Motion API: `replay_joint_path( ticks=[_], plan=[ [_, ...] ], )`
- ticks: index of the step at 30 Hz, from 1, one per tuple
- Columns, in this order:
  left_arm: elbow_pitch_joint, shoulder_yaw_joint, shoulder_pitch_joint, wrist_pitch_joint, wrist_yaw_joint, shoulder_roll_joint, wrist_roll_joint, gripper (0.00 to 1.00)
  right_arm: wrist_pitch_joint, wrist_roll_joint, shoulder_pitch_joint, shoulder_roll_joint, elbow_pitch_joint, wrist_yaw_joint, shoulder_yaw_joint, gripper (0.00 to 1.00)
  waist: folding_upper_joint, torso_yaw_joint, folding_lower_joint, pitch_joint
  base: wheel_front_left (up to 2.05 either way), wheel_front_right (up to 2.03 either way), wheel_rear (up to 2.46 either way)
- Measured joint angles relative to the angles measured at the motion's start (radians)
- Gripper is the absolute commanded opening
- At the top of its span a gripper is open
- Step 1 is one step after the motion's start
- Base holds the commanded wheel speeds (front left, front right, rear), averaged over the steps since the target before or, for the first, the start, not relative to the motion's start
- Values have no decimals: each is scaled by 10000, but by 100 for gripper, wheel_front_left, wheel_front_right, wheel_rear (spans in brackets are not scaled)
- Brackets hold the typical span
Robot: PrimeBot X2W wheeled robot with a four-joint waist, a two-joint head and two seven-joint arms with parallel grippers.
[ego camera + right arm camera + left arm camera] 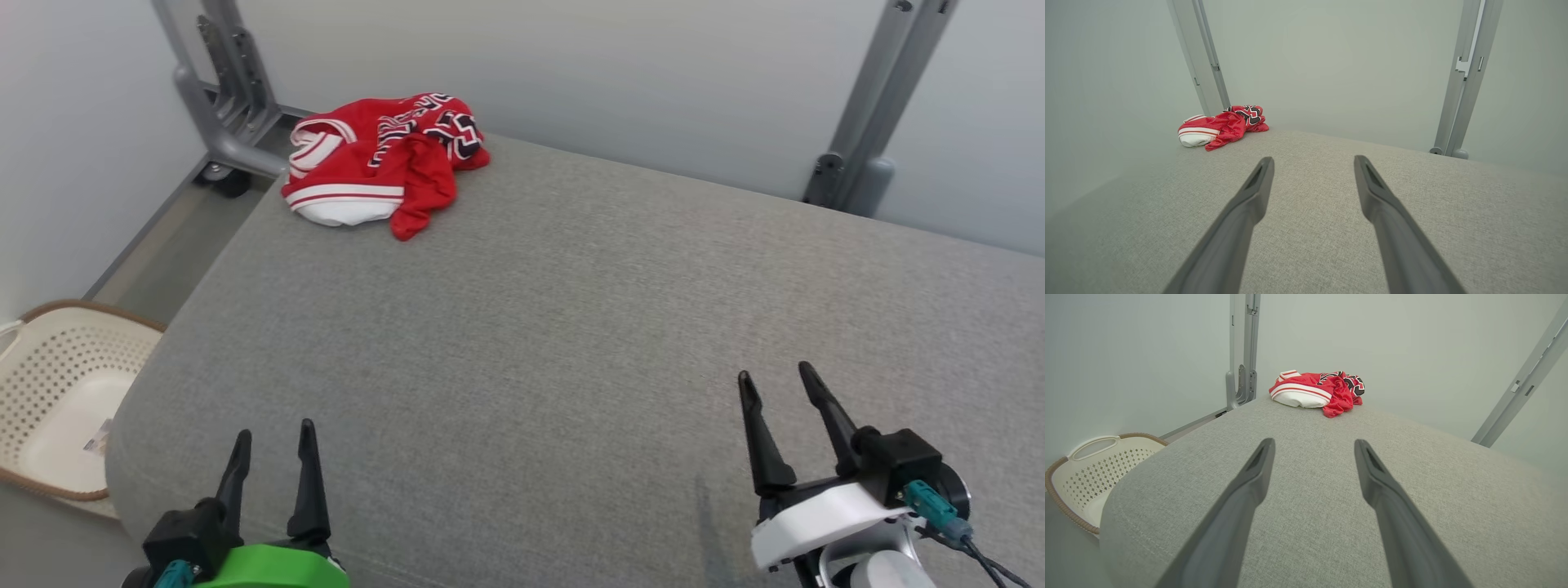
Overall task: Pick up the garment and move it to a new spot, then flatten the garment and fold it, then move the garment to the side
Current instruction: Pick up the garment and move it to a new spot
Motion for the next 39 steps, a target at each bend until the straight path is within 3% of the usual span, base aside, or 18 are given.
replay_joint_path(
  ticks=[8,23,34,39],
  plan=[
    [-610,527,389,0,173,-12,-98,100,0,-12,-644,21,311,0,1066,100,0,994,0,105,0,0,0],
    [-430,428,333,0,144,-65,-100,100,8,-506,-1057,19,341,0,909,100,0,1227,0,743,0,0,0],
    [541,313,-3187,339,-286,930,249,100,811,-1848,-1976,29,-1114,0,245,100,0,1120,0,2011,0,0,0],
    [1486,192,-5257,1170,-454,1592,504,100,1200,-2190,-2356,19,-1737,0,272,100,0,702,1,2812,0,0,0]
  ],
)
